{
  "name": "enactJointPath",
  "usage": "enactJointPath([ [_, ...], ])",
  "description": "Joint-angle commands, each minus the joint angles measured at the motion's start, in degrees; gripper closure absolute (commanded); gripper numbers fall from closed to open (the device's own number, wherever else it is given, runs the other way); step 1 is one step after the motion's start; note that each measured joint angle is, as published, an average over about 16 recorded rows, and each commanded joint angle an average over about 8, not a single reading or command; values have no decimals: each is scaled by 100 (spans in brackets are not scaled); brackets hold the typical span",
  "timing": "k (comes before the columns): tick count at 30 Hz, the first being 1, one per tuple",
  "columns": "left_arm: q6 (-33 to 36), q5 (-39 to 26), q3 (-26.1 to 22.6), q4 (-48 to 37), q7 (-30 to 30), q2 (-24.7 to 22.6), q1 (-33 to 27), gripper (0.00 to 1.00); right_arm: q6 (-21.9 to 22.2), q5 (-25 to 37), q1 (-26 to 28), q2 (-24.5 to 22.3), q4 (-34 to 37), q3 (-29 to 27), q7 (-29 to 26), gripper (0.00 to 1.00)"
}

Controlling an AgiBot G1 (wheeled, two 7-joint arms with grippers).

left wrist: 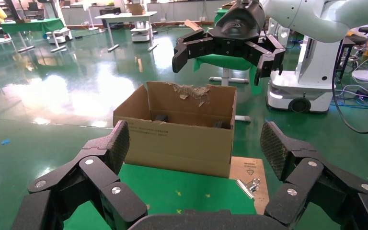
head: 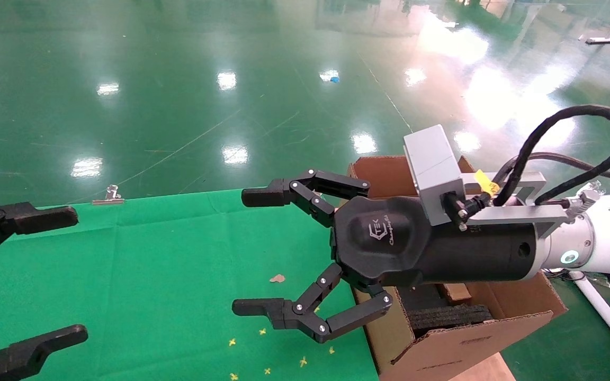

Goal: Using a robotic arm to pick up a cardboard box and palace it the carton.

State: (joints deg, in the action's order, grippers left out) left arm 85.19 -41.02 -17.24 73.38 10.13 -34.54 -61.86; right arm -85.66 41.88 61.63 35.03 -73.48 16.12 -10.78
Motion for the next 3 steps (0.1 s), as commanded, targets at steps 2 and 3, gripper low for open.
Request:
enactJointPath([
  [2, 0, 0, 0, 0, 0, 0, 0, 0, 0, 0, 0, 0, 0, 0, 0, 0],
  [3, 0, 0, 0, 0, 0, 0, 0, 0, 0, 0, 0, 0, 0, 0, 0, 0],
])
